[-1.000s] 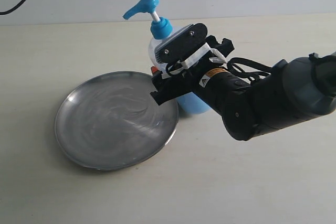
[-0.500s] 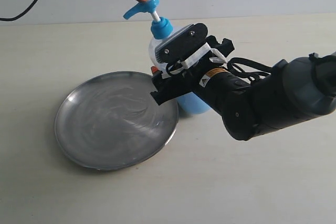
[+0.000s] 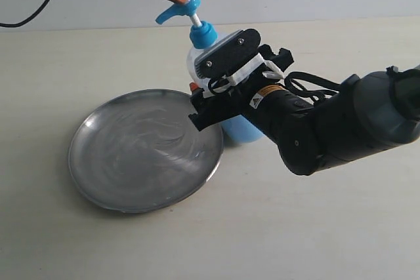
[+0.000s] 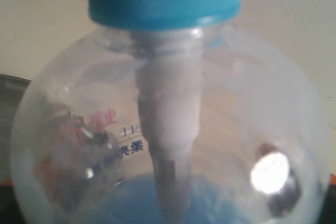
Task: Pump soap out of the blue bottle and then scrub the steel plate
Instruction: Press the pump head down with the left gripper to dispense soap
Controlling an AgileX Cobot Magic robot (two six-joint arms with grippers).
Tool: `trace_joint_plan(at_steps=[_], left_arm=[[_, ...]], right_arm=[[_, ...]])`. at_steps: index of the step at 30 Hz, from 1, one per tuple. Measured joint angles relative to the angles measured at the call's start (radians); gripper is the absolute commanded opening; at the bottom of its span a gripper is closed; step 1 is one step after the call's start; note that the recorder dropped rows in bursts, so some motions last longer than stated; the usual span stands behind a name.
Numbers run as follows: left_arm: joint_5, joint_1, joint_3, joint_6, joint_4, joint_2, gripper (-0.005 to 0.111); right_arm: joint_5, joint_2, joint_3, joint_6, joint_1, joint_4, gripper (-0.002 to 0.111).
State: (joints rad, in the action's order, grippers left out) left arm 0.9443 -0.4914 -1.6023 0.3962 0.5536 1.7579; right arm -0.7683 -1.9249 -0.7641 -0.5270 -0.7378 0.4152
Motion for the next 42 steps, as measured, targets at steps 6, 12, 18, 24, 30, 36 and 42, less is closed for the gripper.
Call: trace_joint_plan(at_steps=[6,12,18,24,30,36,42], left_arm=[[-0.011,-0.029,-0.010,-0.004,-0.002,0.015,0.000],[0.095,-0.064,0.011,-0.023,-0.036,0.066,0.000],[0.049,-0.064,0.011,-0.029,-0.040,-0.018,0.000],[-0.036,-0.064,0.011,-0.071,-0.143,-0.105,0.000],[-0.038,-0.064,0.011,-0.101,-0.201,-0.061,0.000],[-0.050,-0.064,0.011,-0.106,-0.204,-0.037,0.000],[-0.059,-0.062,0.009,-0.108,-0.208,-0.034,0.000]], right_arm=[[-0.006,0.000,0.002,0.000,0.002,0.013,0.000],[-0.004,-0.002,0.002,0.050,0.000,-0.054,0.000],[-0.004,-0.002,0.002,0.058,0.000,-0.054,0.000],[-0.004,-0.002,0.002,0.058,0.000,-0.052,0.000],[-0.004,-0.002,0.002,0.058,0.000,-0.052,0.000],[-0.004,-0.002,0.002,0.065,0.002,-0.041,0.000],[-0.004,-0.002,0.002,0.068,0.002,-0.040,0.000]])
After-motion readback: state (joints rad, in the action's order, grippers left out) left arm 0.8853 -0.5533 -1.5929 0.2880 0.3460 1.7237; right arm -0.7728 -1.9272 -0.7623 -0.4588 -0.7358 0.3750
